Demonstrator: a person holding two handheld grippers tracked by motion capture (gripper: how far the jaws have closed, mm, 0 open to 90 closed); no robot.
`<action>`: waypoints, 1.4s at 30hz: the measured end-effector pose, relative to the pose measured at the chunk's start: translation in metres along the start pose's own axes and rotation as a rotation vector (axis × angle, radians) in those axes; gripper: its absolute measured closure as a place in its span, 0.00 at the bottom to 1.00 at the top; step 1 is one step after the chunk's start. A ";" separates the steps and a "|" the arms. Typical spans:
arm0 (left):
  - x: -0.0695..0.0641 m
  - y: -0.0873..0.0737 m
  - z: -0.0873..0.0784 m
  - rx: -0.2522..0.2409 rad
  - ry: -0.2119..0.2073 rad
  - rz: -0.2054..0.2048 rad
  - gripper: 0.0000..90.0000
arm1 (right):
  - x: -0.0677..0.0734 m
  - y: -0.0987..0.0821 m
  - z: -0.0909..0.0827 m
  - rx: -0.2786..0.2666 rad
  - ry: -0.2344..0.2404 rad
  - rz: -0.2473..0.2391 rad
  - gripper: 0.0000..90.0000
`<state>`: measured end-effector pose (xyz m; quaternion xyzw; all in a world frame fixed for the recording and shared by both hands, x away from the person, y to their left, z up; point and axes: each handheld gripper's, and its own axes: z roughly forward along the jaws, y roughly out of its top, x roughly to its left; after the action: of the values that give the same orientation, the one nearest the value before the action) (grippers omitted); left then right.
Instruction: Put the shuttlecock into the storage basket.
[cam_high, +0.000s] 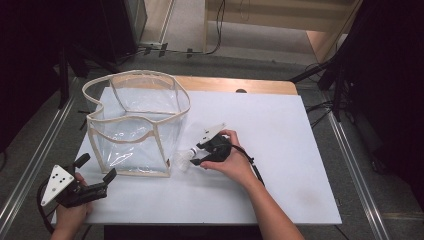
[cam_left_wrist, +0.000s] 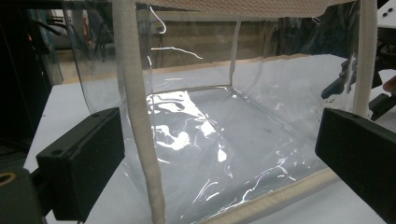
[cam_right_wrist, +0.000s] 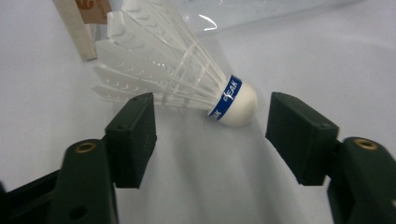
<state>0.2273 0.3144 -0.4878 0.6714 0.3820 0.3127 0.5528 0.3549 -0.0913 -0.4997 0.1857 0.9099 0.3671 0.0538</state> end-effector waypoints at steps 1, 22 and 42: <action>0.000 0.000 0.000 0.000 0.000 0.000 0.02 | 0.000 0.001 0.003 -0.003 -0.006 -0.008 0.31; 0.000 0.000 0.000 0.000 0.001 0.002 0.02 | 0.009 0.003 0.003 0.089 -0.009 -0.094 0.64; -0.001 0.000 0.000 0.000 0.003 0.004 0.02 | 0.015 -0.020 -0.025 0.045 -0.034 0.033 0.67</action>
<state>0.2272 0.3136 -0.4879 0.6716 0.3816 0.3149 0.5514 0.3292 -0.1150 -0.4945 0.2082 0.9137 0.3440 0.0592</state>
